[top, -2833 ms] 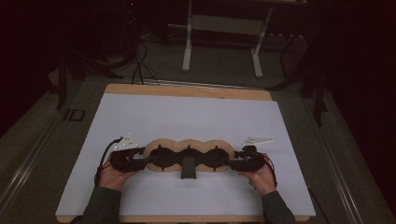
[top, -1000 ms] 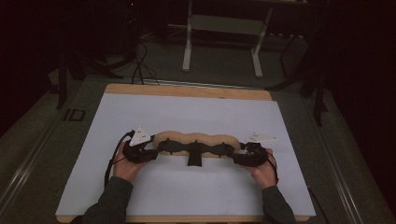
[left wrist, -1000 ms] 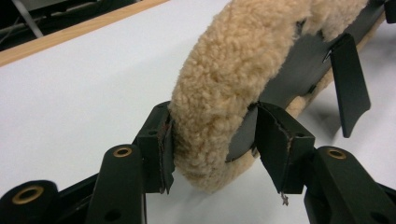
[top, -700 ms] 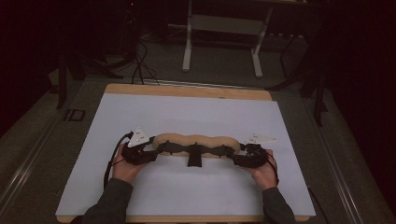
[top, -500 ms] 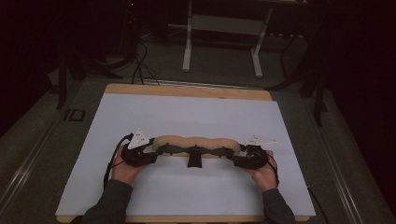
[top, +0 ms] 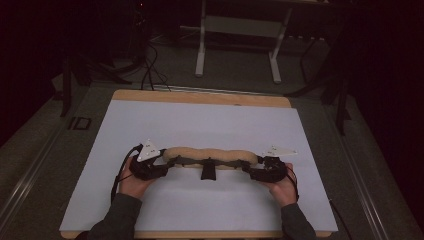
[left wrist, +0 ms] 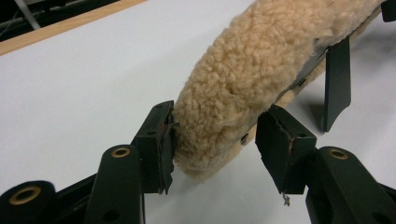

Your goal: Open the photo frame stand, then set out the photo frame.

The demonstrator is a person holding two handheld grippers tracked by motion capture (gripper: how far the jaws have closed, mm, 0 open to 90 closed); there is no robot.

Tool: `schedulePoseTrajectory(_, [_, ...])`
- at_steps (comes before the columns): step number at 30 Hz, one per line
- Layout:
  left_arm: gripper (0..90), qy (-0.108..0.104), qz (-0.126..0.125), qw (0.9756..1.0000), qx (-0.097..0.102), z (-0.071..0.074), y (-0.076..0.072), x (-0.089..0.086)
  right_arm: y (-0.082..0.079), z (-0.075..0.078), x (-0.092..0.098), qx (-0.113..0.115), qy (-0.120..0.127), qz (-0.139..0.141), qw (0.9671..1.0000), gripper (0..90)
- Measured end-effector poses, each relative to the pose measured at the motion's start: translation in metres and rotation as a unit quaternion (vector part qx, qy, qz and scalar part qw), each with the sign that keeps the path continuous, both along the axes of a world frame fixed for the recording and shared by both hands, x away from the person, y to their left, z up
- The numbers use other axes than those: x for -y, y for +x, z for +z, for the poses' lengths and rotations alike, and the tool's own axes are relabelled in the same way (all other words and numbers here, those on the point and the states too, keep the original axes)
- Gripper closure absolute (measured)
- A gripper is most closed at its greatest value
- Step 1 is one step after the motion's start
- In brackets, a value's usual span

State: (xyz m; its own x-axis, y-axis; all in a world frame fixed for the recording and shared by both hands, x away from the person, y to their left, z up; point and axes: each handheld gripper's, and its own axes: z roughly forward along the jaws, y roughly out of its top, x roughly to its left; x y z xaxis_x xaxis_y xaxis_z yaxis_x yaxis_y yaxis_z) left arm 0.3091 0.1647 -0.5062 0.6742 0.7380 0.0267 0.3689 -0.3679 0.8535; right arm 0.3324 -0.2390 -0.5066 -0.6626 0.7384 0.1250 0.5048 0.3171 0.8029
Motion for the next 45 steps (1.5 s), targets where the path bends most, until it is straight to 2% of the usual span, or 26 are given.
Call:
schedulePoseTrajectory(15, [48.4,0.008,-0.002,1.0000,-0.001,0.0008,-0.0028,0.0004,-0.0019,0.0005,-0.0005,-0.001,-0.006,0.002,1.0000,37.6])
schedulePoseTrajectory(23, [48.2,0.011,-0.001,0.9999,-0.002,0.0011,-0.0044,0.0009,-0.0028,0.0004,0.0005,-0.007,-0.007,0.002,0.9999,37.3])
schedulePoseTrajectory(27, [48.1,0.010,-0.001,0.9999,-0.003,0.0011,-0.0043,0.0009,-0.0035,-0.0007,0.0017,-0.014,-0.016,0.003,0.9998,37.9])
schedulePoseTrajectory(28, [48.1,0.009,-0.001,1.0000,-0.003,0.0011,-0.0040,0.0008,-0.0032,-0.0024,0.0022,-0.024,-0.024,0.004,0.9994,38.9])
schedulePoseTrajectory(29, [48.1,0.009,-0.001,1.0000,-0.003,0.0011,-0.0040,0.0008,-0.0032,-0.0024,0.0022,-0.024,-0.024,0.004,0.9994,38.9])
schedulePoseTrajectory(30, [48.1,0.008,0.000,1.0000,-0.003,0.0010,-0.0038,0.0009,-0.0028,-0.0047,0.0024,-0.036,-0.037,0.004,0.9987,40.6])
schedulePoseTrajectory(31, [48.1,0.008,0.000,1.0000,-0.003,0.0010,-0.0038,0.0009,-0.0028,-0.0047,0.0024,-0.036,-0.037,0.004,0.9987,40.6])
schedulePoseTrajectory(32, [48.1,0.008,0.001,1.0000,-0.003,0.0010,-0.0037,0.0008,-0.0028,-0.0063,0.0022,-0.041,-0.049,0.004,0.9980,42.6])
schedulePoseTrajectory(43, [48.6,-0.012,0.009,0.9998,-0.012,0.0005,-0.0005,-0.0009,-0.0030,-0.0058,0.0055,-0.061,-0.066,0.001,0.9960,52.6])
schedulePoseTrajectory(45, [48.6,-0.014,0.011,0.9998,-0.012,0.0003,0.0001,-0.0009,-0.0044,-0.0049,0.0065,-0.065,-0.064,0.013,0.9957,56.9])
